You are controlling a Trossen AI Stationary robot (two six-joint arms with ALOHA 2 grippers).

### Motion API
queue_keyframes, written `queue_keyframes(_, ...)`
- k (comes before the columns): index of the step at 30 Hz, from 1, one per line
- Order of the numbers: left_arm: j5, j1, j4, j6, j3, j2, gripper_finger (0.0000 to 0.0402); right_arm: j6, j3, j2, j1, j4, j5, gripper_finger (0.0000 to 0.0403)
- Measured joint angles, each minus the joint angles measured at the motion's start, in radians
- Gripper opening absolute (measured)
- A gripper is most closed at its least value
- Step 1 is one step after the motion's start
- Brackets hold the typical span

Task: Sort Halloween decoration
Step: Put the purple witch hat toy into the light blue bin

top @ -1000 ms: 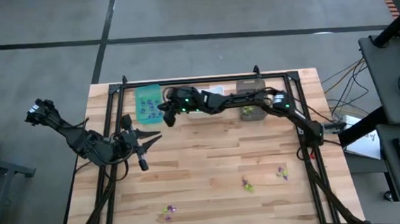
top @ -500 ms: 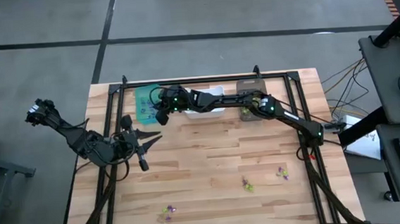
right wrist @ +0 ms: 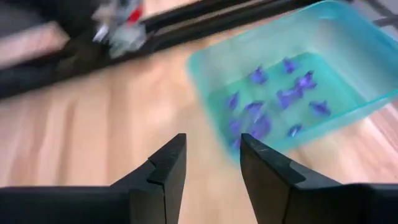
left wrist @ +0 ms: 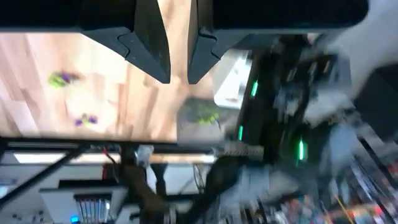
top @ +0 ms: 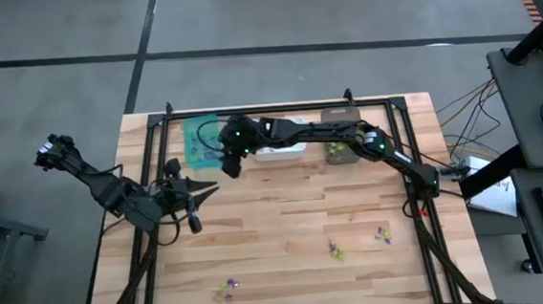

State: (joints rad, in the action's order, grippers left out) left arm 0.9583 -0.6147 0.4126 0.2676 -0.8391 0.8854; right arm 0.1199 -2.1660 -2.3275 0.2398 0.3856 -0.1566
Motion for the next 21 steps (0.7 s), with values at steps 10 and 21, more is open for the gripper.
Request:
queue_keyframes(10,-0.134,-0.044,0.084,0.199,0.002,0.025,0.0039,-0.087,0.160,0.216,-0.145,0.303,0.087,0.0120)
queue_keyframes(21,-0.351,-0.094,0.077,0.376,0.002,0.210,0.0039,0.032,0.533,0.484,-0.350,0.270,0.282,0.0111)
